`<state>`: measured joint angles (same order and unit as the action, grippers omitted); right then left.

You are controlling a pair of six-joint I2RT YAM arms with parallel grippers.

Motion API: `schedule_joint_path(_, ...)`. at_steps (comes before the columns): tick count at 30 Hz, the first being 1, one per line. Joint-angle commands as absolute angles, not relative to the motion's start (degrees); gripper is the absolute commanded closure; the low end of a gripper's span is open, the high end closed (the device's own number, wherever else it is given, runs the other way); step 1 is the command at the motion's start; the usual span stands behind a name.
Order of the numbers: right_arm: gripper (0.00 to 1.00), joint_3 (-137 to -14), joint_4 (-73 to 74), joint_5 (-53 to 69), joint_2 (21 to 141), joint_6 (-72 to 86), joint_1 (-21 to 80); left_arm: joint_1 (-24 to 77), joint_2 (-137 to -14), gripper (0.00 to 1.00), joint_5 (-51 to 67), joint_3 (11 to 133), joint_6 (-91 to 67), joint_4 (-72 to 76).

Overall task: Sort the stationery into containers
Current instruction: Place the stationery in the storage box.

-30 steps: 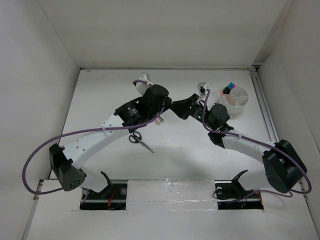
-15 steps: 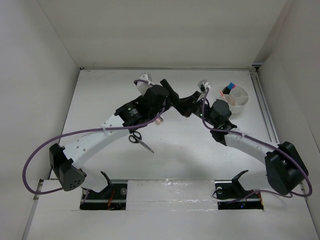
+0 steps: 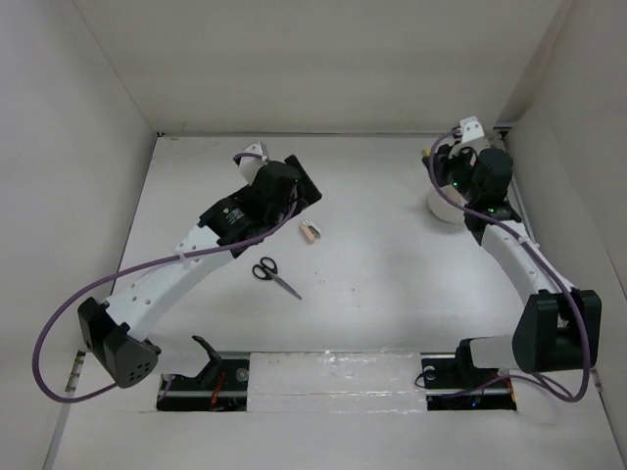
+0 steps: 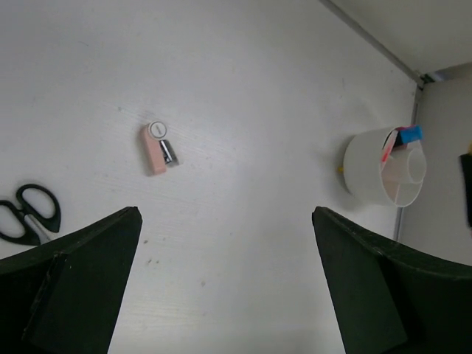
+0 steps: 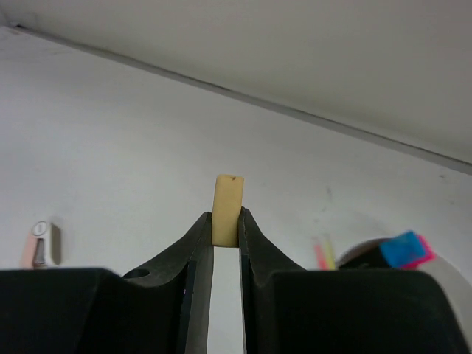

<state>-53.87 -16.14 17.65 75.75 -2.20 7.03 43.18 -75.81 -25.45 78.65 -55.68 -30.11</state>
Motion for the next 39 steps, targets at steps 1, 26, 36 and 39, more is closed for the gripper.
schedule_joint_path(1, 1.00, -60.5, -13.2, 18.7, 78.9, -6.3, -1.6, 43.5, -72.2, 0.00, -24.3, 76.1, -52.2, -34.5)
schedule_joint_path(26, 1.00, -75.8, -7.0, 45.3, 104.0, -9.0, -24.9, 43.5, -62.1, 0.00, -12.0, 59.3, -38.8, -28.8)
schedule_joint_path(36, 0.99, -75.8, -5.1, 46.6, 106.0, -9.6, -24.9, 43.5, -62.1, 0.00, -11.4, 59.3, -38.8, -28.3)
schedule_joint_path(39, 0.96, -75.8, -4.6, 46.0, 106.6, -10.1, -24.9, 43.5, -62.1, 0.00, -11.4, 59.3, -38.8, -28.3)
